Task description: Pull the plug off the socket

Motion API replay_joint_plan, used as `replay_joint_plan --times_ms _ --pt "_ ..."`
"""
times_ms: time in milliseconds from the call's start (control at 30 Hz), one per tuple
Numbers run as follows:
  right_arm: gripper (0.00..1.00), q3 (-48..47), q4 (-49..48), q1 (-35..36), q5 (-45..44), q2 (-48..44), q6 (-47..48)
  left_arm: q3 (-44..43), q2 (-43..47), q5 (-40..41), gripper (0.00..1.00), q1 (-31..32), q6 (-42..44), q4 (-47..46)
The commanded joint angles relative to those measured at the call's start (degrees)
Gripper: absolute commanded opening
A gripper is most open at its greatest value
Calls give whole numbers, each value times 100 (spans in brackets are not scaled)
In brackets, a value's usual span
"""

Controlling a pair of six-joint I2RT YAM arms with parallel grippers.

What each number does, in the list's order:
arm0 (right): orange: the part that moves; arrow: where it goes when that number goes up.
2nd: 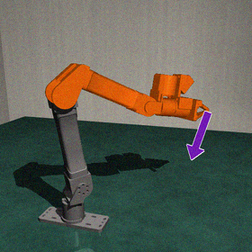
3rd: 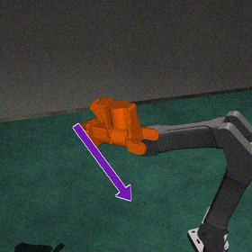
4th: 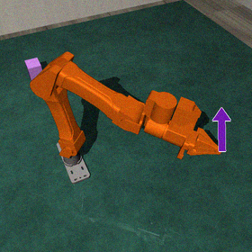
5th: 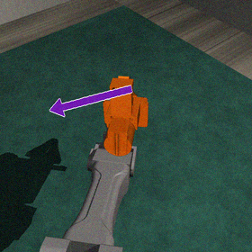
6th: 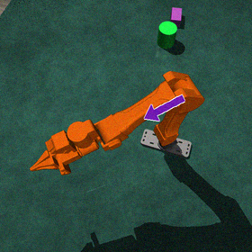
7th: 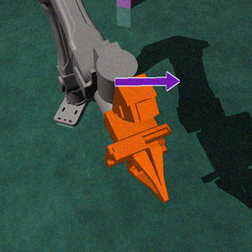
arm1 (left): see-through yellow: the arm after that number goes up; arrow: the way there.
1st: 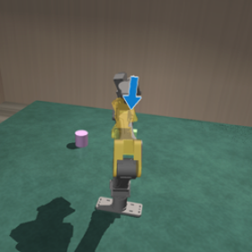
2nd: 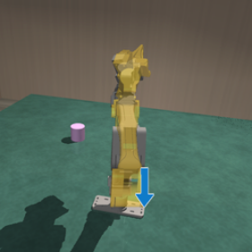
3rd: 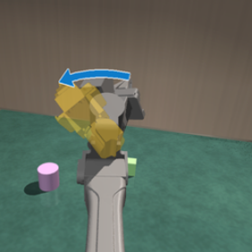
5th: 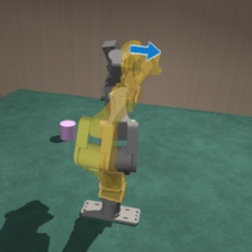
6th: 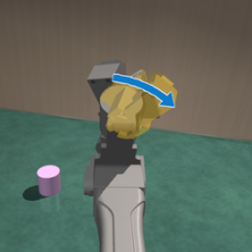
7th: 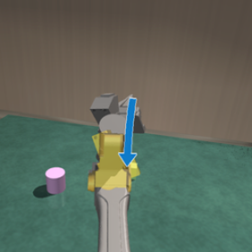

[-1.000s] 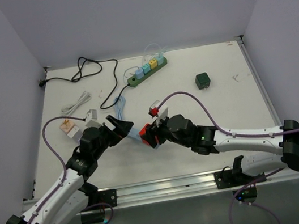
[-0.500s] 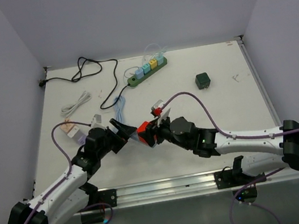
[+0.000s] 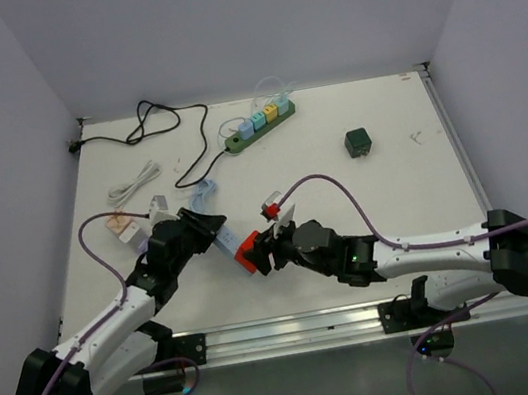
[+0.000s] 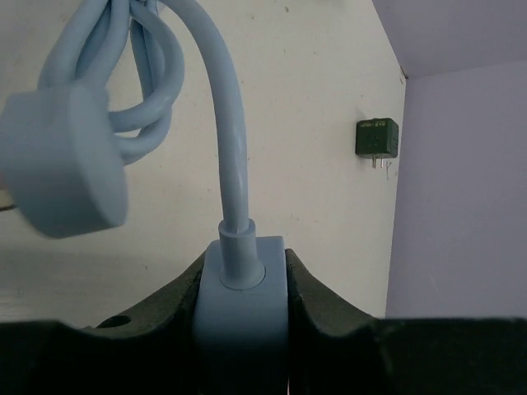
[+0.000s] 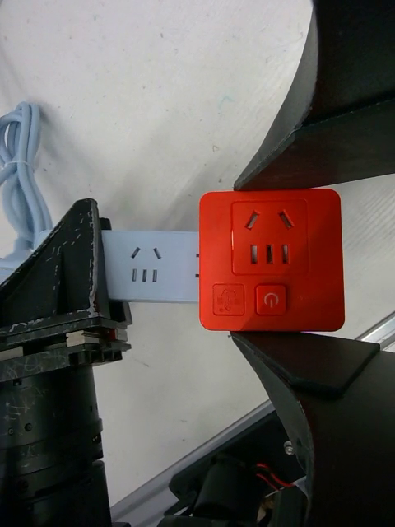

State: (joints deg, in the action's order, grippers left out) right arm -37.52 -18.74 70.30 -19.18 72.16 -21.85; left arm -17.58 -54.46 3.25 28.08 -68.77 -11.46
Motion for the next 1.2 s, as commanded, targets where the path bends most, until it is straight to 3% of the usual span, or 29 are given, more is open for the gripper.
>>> replay_joint_plan --times_ms 0,133,300,567,900,1033,1167 --pt "0 -335 -659 45 -138 -54 146 -175 277 334 0 181 1076 319" --pt "5 -441 -358 45 -165 272 -38 -263 558 677 0 172 1349 575" --pt "3 -406 -420 45 -252 334 -188 -289 533 940 0 181 1787 601" --pt "0 315 -1140 -60 -1202 -825 -66 44 366 1082 0 154 1868 452" --pt "0 632 -711 -166 -1816 -1591 119 27 -364 1038 0 75 1832 224" --pt "0 614 36 -690 -2187 -1915 -135 -209 -653 1073 0 23 1990 136" --pt "0 877 695 -1851 -1460 -2373 -689 -517 -1241 740 8 -311 2113 -180"
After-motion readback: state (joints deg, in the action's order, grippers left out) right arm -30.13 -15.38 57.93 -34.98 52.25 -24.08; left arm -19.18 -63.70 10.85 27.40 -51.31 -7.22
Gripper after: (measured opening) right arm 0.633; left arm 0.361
